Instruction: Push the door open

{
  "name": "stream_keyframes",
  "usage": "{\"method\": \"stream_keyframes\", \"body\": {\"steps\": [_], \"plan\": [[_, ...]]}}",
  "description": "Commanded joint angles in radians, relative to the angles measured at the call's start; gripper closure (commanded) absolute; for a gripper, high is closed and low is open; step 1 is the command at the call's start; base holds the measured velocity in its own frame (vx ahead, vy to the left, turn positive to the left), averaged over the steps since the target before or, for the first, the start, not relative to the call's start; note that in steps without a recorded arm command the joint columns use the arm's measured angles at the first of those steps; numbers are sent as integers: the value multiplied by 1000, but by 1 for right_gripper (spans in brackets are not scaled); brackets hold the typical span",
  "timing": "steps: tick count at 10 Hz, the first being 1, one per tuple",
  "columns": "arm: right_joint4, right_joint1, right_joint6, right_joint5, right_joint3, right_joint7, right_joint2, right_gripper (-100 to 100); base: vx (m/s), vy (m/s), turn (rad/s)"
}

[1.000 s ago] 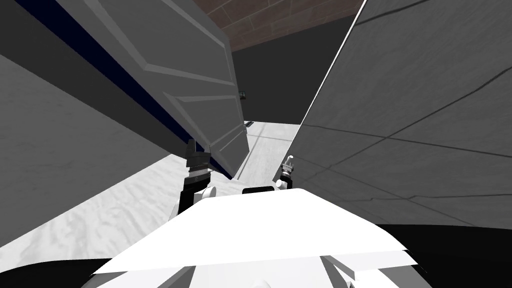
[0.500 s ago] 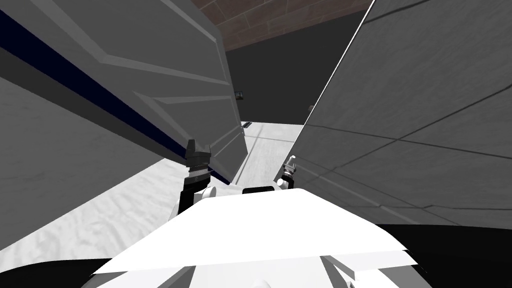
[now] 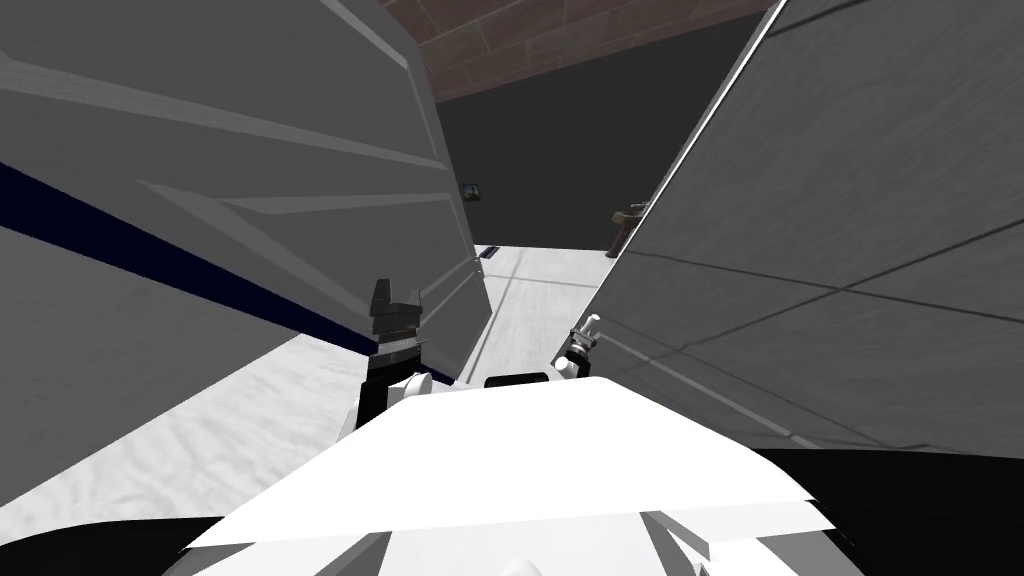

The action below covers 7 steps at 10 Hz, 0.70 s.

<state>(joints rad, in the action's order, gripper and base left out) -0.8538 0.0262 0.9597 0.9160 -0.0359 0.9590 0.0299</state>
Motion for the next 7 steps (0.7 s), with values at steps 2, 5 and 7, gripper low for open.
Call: {"method": "stream_keyframes", "body": {"steps": [2,5,7], "plan": [[-5,2,11,17,-31,-7,-1,100,201,-6,-74],[3,2,15,33,-47,-8,10,100,132,-22,-36],[3,3,20,47,-63,-13,20,100,199,-50,-50]]}}
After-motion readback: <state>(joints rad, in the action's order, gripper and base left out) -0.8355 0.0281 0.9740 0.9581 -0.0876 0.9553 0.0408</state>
